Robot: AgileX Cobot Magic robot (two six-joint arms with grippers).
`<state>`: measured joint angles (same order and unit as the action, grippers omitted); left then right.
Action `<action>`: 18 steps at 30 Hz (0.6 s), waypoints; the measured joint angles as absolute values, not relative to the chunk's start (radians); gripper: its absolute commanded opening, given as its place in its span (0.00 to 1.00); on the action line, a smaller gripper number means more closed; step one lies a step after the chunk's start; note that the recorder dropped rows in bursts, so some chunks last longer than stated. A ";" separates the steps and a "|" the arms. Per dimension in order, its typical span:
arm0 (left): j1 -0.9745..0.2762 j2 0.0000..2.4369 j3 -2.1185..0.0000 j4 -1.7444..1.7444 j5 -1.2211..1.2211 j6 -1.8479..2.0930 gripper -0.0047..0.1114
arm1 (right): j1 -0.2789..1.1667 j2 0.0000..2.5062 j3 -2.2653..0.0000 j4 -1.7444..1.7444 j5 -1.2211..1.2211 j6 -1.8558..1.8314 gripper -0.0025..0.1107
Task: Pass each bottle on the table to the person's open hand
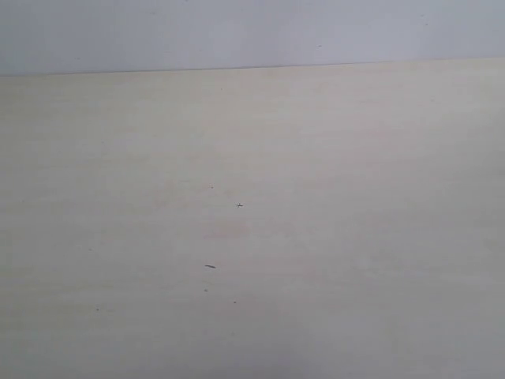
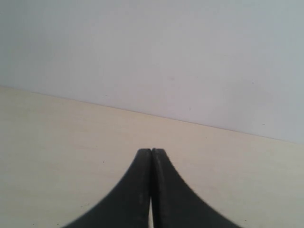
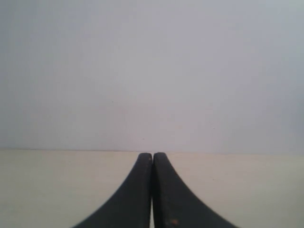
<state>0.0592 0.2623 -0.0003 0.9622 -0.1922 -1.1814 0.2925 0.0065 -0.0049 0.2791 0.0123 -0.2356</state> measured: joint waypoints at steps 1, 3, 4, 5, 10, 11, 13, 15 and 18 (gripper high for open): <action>0.059 0.262 0.000 0.962 -0.192 -1.181 0.04 | 0.280 0.006 -0.005 0.222 0.026 -0.179 0.02; 0.059 0.262 0.000 0.962 -0.192 -1.181 0.04 | 0.246 0.006 -0.005 0.096 0.062 -0.038 0.02; 0.059 0.262 0.000 0.962 -0.192 -1.181 0.04 | 0.229 0.006 -0.005 0.061 0.080 0.000 0.02; 0.059 0.262 0.000 0.962 -0.192 -1.181 0.04 | 0.215 0.006 -0.005 0.030 0.105 0.039 0.02; 0.059 0.262 0.000 0.962 -0.192 -1.181 0.04 | 0.190 0.006 -0.005 -0.031 0.230 0.060 0.02; 0.059 0.262 0.000 0.962 -0.192 -1.181 0.04 | 0.190 0.006 -0.005 -0.040 0.257 0.057 0.02; 0.059 0.262 0.000 0.962 -0.192 -1.181 0.04 | 0.190 0.006 -0.005 -0.044 0.266 0.057 0.02; 0.059 0.262 0.000 0.962 -0.192 -1.181 0.04 | 0.190 0.006 -0.005 -0.044 0.270 0.057 0.02; 0.059 0.262 0.000 0.962 -0.192 -1.181 0.04 | 0.190 0.006 -0.005 -0.046 0.272 0.057 0.02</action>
